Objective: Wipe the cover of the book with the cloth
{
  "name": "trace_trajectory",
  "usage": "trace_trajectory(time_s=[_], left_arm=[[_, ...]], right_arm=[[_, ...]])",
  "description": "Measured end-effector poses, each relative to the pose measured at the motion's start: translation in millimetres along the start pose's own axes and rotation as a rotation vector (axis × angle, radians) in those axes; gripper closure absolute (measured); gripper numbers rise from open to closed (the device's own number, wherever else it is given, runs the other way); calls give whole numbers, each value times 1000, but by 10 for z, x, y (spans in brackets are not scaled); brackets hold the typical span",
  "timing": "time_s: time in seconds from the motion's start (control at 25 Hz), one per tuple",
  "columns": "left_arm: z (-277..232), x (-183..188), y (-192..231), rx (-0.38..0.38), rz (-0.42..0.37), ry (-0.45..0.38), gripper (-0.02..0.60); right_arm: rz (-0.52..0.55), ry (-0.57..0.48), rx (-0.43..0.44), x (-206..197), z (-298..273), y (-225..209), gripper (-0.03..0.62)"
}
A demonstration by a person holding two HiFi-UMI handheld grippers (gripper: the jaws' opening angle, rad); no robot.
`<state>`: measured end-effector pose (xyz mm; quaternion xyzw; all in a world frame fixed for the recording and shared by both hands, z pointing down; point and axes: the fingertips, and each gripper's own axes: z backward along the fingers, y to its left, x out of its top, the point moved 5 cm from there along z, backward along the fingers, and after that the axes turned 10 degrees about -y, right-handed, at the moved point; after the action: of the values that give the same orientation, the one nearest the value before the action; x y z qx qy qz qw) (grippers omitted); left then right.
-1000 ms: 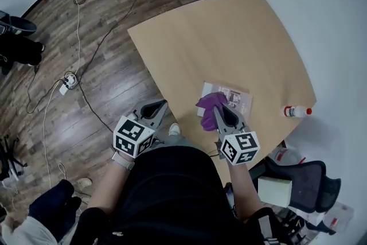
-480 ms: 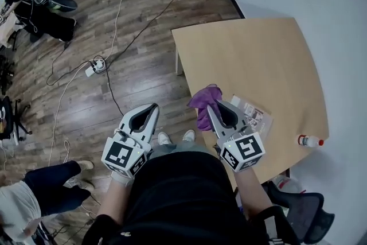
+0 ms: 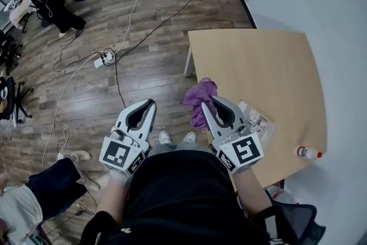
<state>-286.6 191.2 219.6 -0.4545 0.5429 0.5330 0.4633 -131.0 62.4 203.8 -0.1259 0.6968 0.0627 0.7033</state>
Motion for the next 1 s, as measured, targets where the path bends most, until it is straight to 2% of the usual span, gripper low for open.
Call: trace_trajectory(time_s=[0.24,0.44,0.56,1.0], left_arm=[[4,89,92,12,6,-31,558],[-32,94,169,6,1,-39,558],[-61,85,161,6,4,-36,558],[-172,80,114,-50,2,-33,558]], right_arm=[[4,-9,7,73,-97,10,519],[49,3,20,62,-187,45,520],[35,2,18,27,-183,30,520],[30,-15,-17,21,-129,-33,520]])
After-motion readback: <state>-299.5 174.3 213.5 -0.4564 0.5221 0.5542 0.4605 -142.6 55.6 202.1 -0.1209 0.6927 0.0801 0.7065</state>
